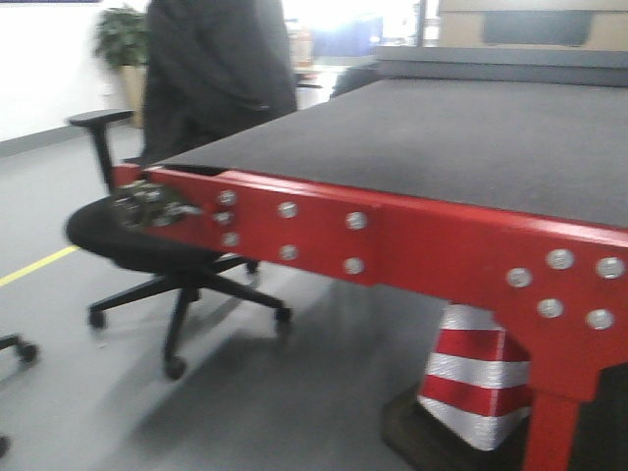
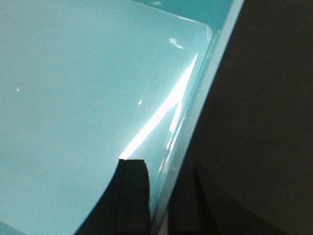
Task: Fetch blue bin and place on conveyor start
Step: 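Hold the bin with both grippers while approaching the conveyor belt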
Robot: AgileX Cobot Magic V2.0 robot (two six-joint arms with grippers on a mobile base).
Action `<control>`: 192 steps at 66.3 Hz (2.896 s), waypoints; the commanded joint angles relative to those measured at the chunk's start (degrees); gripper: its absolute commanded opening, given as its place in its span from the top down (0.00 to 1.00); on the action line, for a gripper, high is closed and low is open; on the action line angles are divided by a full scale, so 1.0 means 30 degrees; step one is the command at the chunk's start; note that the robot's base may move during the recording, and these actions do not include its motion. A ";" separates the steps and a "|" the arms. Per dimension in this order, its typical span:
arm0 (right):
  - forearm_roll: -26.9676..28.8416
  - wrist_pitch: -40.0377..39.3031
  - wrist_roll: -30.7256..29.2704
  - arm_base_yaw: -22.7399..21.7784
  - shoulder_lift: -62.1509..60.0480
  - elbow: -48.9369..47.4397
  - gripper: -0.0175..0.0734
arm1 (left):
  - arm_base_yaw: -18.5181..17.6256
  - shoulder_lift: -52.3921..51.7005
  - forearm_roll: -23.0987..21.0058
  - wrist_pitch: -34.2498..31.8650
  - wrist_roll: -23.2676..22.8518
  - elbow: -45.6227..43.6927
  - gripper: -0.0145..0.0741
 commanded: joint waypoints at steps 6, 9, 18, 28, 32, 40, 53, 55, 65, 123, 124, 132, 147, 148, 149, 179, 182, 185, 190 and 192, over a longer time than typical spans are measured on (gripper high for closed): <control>-0.0597 -0.0640 -0.0633 -0.0086 -0.0118 -0.0082 0.97 | 0.0017 -0.0289 -0.0543 -0.1284 -0.0348 -0.0201 0.96; -0.0597 -0.0685 -0.0633 -0.0086 -0.0118 -0.0082 0.97 | 0.0017 -0.0289 -0.0543 -0.1284 -0.0348 -0.0201 0.96; -0.0597 -0.1217 -0.0633 -0.0086 -0.0118 -0.0082 0.97 | 0.0017 -0.0289 -0.0543 -0.1284 -0.0348 -0.0201 0.96; -0.0597 -0.1604 -0.0633 -0.0086 -0.0118 -0.0082 0.97 | 0.0017 -0.0289 -0.0543 -0.1284 -0.0348 -0.0201 0.96; -0.0597 -0.1733 -0.0633 -0.0086 -0.0118 -0.0082 0.97 | 0.0017 -0.0289 -0.0543 -0.1284 -0.0348 -0.0201 0.96; -0.0597 -0.1945 -0.0633 -0.0086 -0.0118 -0.0082 0.97 | 0.0017 -0.0289 -0.0543 -0.1284 -0.0348 -0.0201 0.96; -0.0597 -0.1991 -0.0633 -0.0086 -0.0118 -0.0082 0.97 | 0.0017 -0.0289 -0.0543 -0.1284 -0.0348 -0.0201 0.96; -0.0597 -0.1991 -0.0633 -0.0086 -0.0118 -0.0082 0.97 | 0.0017 -0.0289 -0.0543 -0.1284 -0.0348 -0.0201 0.96; -0.0597 -0.1991 -0.0633 -0.0086 -0.0118 -0.0082 0.97 | 0.0017 -0.0289 -0.0543 -0.1284 -0.0348 -0.0201 0.96; -0.0597 -0.1991 -0.0633 -0.0086 -0.0118 -0.0082 0.97 | 0.0017 -0.0289 -0.0543 -0.1284 -0.0348 -0.0201 0.96; -0.0597 -0.1991 -0.0633 -0.0086 -0.0118 -0.0082 0.97 | 0.0017 -0.0289 -0.0543 -0.1284 -0.0348 -0.0201 0.96; -0.0597 -0.1991 -0.0633 -0.0086 -0.0118 -0.0082 0.97 | 0.0017 -0.0289 -0.0543 -0.1284 -0.0348 -0.0201 0.96; -0.0597 -0.1991 -0.0633 -0.0086 -0.0118 -0.0082 0.97 | 0.0017 -0.0289 -0.0543 -0.1284 -0.0348 -0.0201 0.96; -0.0597 -0.1991 -0.0633 -0.0086 -0.0118 -0.0082 0.97 | 0.0017 -0.0289 -0.0543 -0.1284 -0.0348 -0.0201 0.96; -0.0597 -0.1991 -0.0633 -0.0086 -0.0118 -0.0082 0.97 | 0.0017 -0.0289 -0.0543 -0.1284 -0.0348 -0.0201 0.96; -0.0292 -0.2187 -0.0633 -0.0086 -0.0118 -0.0082 0.97 | 0.0017 -0.0289 -0.0543 -0.1715 -0.0348 -0.0201 0.96; -0.0292 -0.2187 -0.0633 -0.0086 -0.0118 -0.0082 0.97 | 0.0017 -0.0289 -0.0543 -0.1715 -0.0348 -0.0201 0.96; -0.0292 -0.2187 -0.0633 -0.0086 -0.0118 -0.0082 0.97 | 0.0017 -0.0289 -0.0543 -0.1715 -0.0348 -0.0201 0.96; -0.0292 -0.2064 -0.0633 -0.0086 -0.0118 -0.0082 0.97 | 0.0017 -0.0289 -0.0590 -0.1557 -0.0348 -0.0201 0.96; -0.0292 -0.1846 -0.0633 -0.0086 -0.0118 -0.0082 0.97 | 0.0017 -0.0289 -0.0590 -0.1138 -0.0348 -0.0201 0.96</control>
